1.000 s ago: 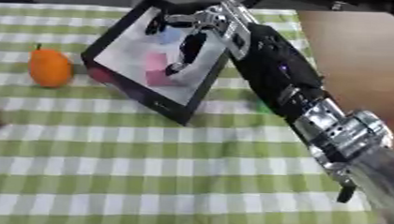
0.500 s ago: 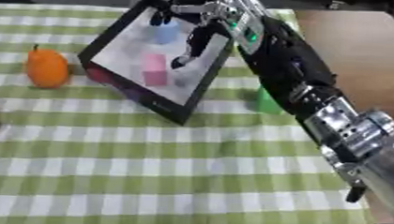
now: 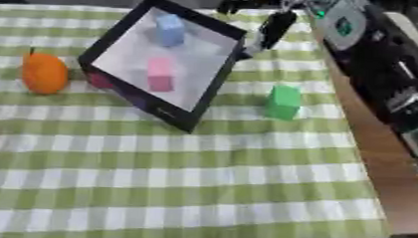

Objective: Pick up objects on the table and place them in the box.

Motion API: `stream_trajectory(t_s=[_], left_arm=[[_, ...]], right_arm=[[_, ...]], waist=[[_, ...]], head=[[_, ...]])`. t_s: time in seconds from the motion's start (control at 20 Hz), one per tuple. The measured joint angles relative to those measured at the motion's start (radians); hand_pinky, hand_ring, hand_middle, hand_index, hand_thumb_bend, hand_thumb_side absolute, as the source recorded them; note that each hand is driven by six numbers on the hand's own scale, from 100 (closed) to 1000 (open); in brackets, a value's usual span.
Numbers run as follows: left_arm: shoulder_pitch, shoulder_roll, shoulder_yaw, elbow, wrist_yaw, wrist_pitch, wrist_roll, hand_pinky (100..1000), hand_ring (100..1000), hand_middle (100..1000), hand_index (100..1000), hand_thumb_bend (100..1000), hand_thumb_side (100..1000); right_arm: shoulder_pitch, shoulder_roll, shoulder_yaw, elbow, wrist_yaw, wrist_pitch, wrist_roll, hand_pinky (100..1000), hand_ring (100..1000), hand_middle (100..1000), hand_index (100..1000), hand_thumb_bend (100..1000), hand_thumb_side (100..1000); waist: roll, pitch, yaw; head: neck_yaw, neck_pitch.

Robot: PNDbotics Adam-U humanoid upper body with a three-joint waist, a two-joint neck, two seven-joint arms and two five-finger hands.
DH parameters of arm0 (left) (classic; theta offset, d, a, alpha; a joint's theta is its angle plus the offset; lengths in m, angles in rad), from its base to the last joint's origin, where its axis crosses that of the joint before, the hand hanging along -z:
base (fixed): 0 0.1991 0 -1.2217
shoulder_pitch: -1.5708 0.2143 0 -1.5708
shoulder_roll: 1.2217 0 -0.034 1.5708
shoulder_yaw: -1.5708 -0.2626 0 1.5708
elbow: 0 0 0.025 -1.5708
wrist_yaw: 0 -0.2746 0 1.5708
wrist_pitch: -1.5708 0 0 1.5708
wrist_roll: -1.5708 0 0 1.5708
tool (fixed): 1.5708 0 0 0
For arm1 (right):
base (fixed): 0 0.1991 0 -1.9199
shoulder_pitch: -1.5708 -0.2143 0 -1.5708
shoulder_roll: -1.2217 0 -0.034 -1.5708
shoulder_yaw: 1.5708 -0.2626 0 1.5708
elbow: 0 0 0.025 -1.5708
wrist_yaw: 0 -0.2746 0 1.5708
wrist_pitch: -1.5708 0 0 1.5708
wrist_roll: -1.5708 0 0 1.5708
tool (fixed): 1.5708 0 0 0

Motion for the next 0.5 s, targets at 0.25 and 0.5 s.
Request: stream_trajectory(t_s=[0.25,0.5], left_arm=[[-0.001,0.0,0.0,0.0,-0.005,0.002,0.004,893,819,732,805,372,798],[-0.002,0.0,0.001,0.0,-0.007,0.002,0.007,893,819,731,805,372,798]], right_arm=[[0.126,-0.088,-0.012,-0.051,-0.028,0.018,-0.011,929,874,829,882,620,182],[0.2,-0.129,-0.016,-0.073,-0.037,0.02,-0.013,927,874,830,880,559,273]], waist=[[-0.001,0.0,0.002],[-0.001,0.0,0.004]], head=[[0.006,0.0],[0.006,0.0]])
